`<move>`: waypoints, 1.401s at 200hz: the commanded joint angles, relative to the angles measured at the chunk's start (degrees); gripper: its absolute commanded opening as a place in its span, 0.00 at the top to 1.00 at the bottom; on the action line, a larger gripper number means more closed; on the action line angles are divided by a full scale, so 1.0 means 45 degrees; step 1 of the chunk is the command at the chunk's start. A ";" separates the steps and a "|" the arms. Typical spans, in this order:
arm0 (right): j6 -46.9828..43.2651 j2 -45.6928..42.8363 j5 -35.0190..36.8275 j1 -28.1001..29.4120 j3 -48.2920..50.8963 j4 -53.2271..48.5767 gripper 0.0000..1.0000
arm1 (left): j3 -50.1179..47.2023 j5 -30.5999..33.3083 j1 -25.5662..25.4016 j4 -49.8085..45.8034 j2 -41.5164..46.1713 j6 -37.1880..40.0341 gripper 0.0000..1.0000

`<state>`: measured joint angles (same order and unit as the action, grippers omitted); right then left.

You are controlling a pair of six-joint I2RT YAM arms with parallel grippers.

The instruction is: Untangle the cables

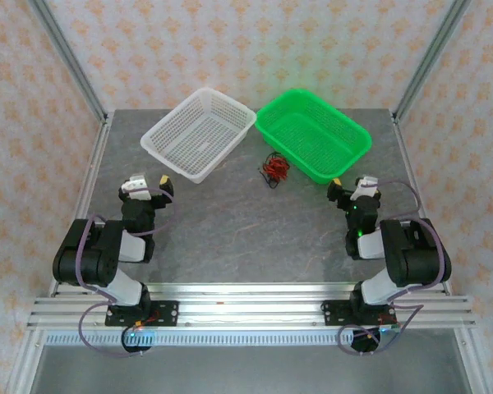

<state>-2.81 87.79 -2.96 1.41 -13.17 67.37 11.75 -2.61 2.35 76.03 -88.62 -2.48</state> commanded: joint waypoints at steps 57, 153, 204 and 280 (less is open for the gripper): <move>0.0095 -0.0177 0.0150 -0.0040 -0.0101 0.0535 0.00 | 0.0124 -0.0201 -0.0044 -0.0074 0.0124 0.0219 0.01; -0.0007 -0.0204 -0.0099 -0.0039 -0.0120 0.0463 0.00 | 0.0163 -0.0201 -0.0053 -0.0138 0.0123 0.0219 0.01; 0.0204 -0.1321 0.0201 -0.0059 -0.1108 -0.2244 0.12 | 0.1612 0.0177 -0.0053 -0.4093 0.1847 0.0133 0.30; 0.2423 -0.4311 0.0821 0.0570 -0.5150 -1.2418 0.10 | 0.5226 0.1643 -0.4217 -1.0844 0.4949 -0.1832 0.30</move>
<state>3.31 70.85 -0.56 2.15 -29.58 32.82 28.84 2.52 -8.95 42.89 -65.60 -9.08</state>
